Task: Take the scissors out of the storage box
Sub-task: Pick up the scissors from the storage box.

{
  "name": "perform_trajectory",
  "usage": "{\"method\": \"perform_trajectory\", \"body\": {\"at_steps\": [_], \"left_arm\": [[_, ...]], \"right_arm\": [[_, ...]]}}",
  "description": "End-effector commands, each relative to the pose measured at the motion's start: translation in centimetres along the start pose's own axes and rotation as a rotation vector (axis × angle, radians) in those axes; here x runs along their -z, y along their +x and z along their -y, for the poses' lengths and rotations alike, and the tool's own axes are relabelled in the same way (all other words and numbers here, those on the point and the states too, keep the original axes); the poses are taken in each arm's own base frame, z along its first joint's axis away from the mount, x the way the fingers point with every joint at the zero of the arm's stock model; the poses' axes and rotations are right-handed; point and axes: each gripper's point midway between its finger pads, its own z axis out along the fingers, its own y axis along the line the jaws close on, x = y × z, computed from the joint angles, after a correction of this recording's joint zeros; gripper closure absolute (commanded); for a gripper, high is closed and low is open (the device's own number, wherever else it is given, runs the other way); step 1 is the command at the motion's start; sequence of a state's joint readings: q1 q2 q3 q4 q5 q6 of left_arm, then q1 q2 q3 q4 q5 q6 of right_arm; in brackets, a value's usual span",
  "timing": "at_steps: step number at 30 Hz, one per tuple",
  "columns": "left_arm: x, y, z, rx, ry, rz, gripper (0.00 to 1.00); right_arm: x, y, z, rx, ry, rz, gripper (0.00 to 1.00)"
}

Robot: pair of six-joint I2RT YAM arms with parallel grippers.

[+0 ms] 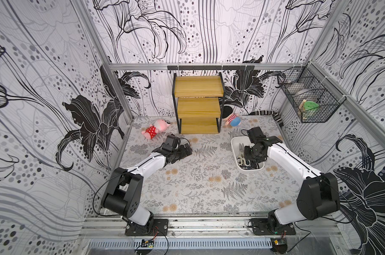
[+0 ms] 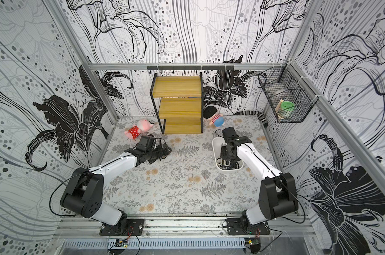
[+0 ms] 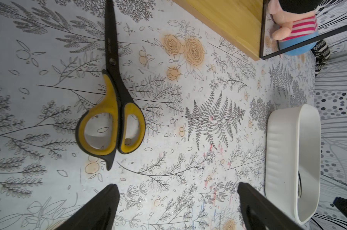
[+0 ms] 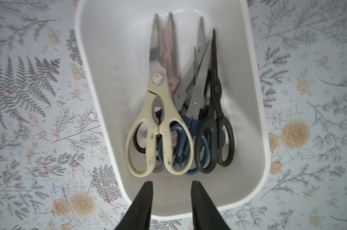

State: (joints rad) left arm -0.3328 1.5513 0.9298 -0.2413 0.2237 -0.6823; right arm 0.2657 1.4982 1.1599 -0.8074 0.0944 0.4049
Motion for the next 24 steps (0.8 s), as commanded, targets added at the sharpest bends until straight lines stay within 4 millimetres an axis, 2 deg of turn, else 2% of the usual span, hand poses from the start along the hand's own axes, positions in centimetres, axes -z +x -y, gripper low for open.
{"method": "perform_trajectory", "body": {"at_steps": [1,8,16,21,24], "left_arm": [[0.2,-0.8,0.2,0.008,0.001,0.042,0.02],[1.3,-0.3,-1.1,-0.014,-0.049,0.062,0.02],[1.8,-0.4,-1.5,-0.011,-0.07,0.076,0.02],[2.3,-0.3,-1.9,-0.012,-0.077,0.095,0.02],[2.3,-0.1,-2.3,-0.01,-0.092,0.09,0.02]], "right_arm": [[-1.2,2.1,1.3,0.025,0.011,-0.092,0.66],[-3.2,2.5,2.9,-0.027,0.024,-0.129,0.74],[-5.0,1.2,1.3,-0.051,-0.043,-0.124,0.76],[-5.8,0.7,1.2,-0.052,-0.034,-0.128,0.78],[-6.9,1.1,1.4,-0.053,-0.017,-0.158,0.78]]}}
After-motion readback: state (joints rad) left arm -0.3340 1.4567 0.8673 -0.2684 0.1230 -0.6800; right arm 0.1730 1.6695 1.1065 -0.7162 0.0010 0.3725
